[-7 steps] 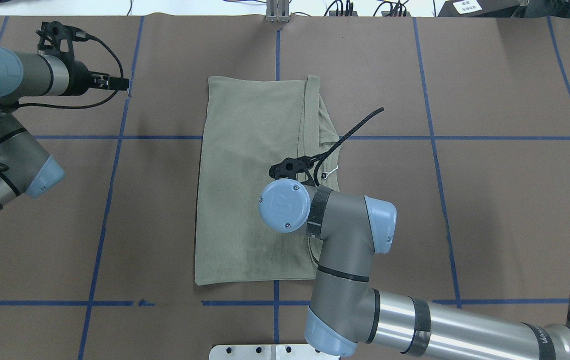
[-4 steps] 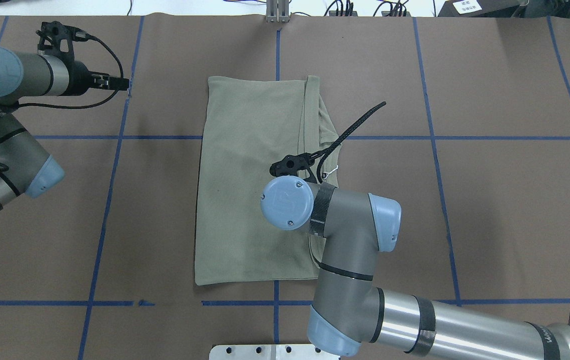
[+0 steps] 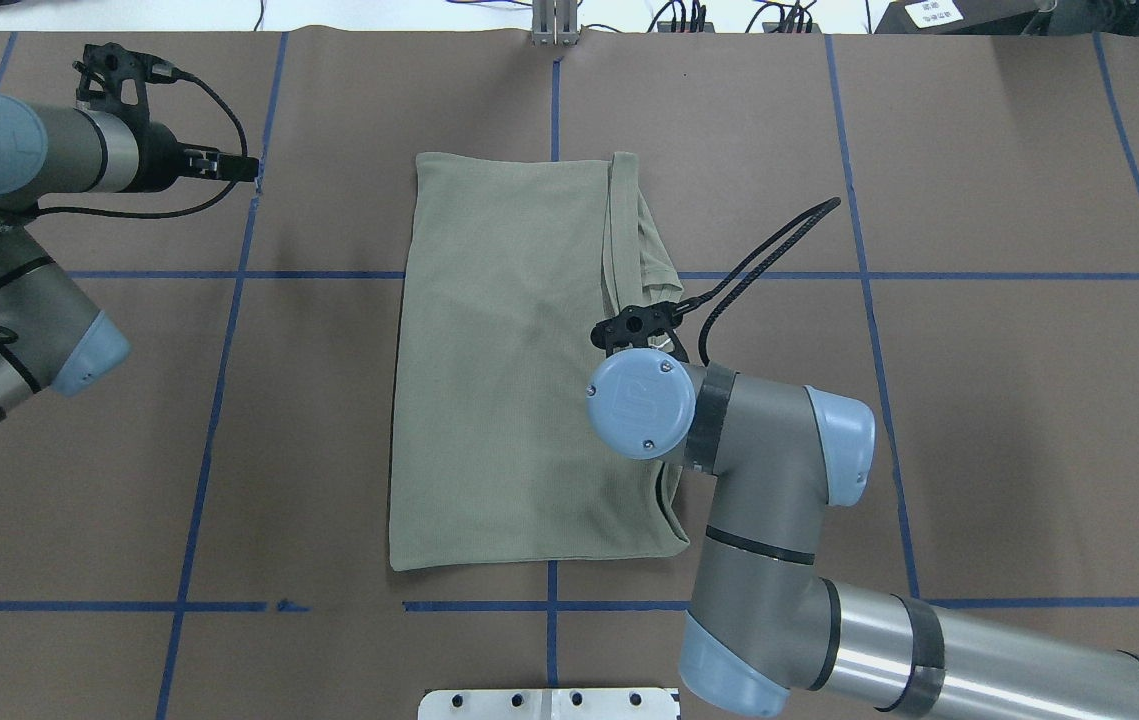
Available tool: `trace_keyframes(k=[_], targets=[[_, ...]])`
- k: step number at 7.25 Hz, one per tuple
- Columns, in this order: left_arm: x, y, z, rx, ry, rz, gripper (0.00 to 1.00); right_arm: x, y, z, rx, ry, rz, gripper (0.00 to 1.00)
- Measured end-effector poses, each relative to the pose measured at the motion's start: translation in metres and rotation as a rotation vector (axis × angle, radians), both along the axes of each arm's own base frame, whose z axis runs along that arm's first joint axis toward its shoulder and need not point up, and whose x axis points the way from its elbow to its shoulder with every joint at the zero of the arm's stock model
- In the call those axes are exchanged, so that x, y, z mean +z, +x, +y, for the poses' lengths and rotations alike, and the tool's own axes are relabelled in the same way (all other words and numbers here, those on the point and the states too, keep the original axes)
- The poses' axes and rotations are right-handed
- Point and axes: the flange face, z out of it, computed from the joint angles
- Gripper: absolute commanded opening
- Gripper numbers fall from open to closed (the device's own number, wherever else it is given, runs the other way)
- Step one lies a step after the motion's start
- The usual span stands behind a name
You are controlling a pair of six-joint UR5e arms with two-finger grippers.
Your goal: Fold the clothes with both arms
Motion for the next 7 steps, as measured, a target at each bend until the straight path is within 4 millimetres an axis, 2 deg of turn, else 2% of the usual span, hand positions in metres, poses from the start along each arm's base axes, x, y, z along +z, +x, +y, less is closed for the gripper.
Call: trace_keyframes(k=[1,2,3,4,6,7], targets=[[0.0,0.0,0.0,0.0,0.0,0.0,1.0,0.008,0.011,0.001,0.005,-0.005,0.016,0.15],[-0.001,0.0,0.0,0.0,0.002,0.001,1.0,0.015,0.018,0.001,0.01,-0.008,0.028,0.21],[-0.002,0.0,0.0,0.001,0.003,0.003,1.0,0.015,0.024,0.001,0.013,-0.007,0.024,0.36],[-0.003,0.0,0.001,0.001,0.004,0.003,1.0,0.005,0.029,-0.001,0.018,-0.001,0.001,0.36],[-0.004,0.0,0.0,0.001,0.005,0.004,1.0,-0.034,0.028,-0.024,0.052,0.03,-0.089,0.37],[-0.004,0.001,0.001,0.008,0.003,0.007,1.0,-0.051,0.017,-0.041,0.069,0.042,-0.138,0.5]])
